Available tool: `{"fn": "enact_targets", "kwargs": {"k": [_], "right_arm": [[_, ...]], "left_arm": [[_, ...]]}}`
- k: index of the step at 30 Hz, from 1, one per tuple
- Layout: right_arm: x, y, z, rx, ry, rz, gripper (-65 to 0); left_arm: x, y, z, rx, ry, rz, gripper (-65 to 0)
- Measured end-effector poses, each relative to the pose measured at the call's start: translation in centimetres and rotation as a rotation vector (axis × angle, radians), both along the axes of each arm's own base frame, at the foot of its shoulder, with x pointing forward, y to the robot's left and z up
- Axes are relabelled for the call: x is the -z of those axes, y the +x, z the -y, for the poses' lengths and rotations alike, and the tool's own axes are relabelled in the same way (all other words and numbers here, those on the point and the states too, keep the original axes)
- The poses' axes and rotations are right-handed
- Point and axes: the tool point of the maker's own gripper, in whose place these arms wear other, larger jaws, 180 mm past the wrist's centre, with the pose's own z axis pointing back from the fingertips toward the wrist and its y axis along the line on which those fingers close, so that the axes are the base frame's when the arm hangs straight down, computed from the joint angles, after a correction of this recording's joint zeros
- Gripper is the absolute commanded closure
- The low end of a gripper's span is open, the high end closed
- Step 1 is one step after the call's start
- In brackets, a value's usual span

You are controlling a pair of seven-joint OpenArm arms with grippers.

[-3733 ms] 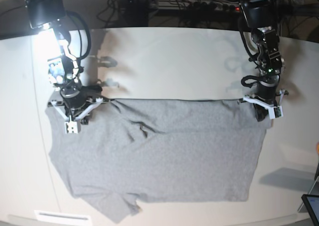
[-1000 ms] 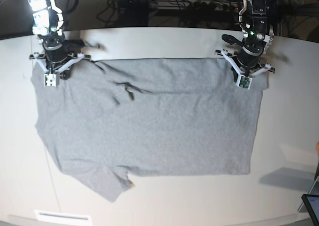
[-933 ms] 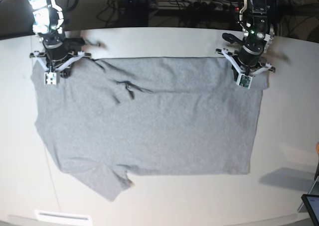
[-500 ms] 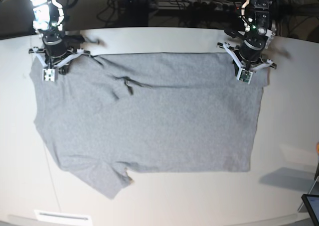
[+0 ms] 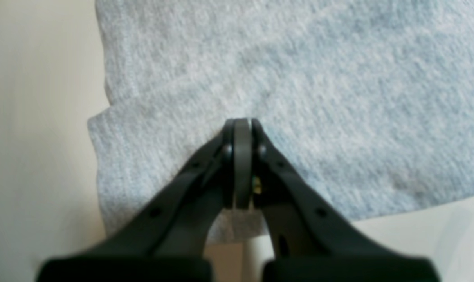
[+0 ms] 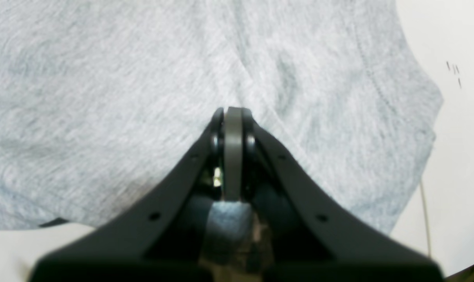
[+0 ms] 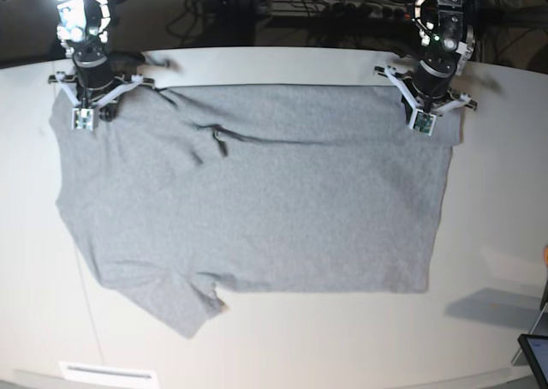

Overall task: Fold the T-shirt properly
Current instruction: 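Pull the grasped shoulder edge toward the robot to straighten the shirt, then release the shoulder edge and move both grippers along the shirt's side edges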

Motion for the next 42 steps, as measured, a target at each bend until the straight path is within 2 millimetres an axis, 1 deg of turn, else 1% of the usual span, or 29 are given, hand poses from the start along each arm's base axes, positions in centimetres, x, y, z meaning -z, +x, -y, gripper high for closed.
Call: {"fn": "enact_targets", "kwargs": {"k": [11,25,29,33,38,42], "right_arm": [[0.1,-0.7,0.0,-0.005,-0.01,-0.003,0.0],[0.0,-0.6,0.0,-0.004,-0.009,-0.002,0.0],[-0.4,-0.7,-0.4,-0.004,0.006,-0.023,0.0],[-0.7,-0.8,-0.7,0.001,0.024,-0.035,0.0],[-0.8,-0.2,-0.8,0.001,0.027,-0.034,0.0],[-0.9,0.1,-0.8,0.001,0.032,-0.03,0.0]], "left_arm": [[0.3,-1.3,0.0,0.001,-0.003,-0.007,0.0],[0.2,-1.2,-0.1,-0.004,-0.003,-0.009,0.0],[0.1,-0.8,-0.3,-0.013,-0.006,-0.008,0.0],[-0.5,-0.5,-0.2,-0.008,0.01,-0.015,0.0],[-1.5,-0.2,0.3,0.006,0.016,0.003,0.0],[-1.6,-0.1,0.4,0.007,0.016,0.009,0.0]]}}
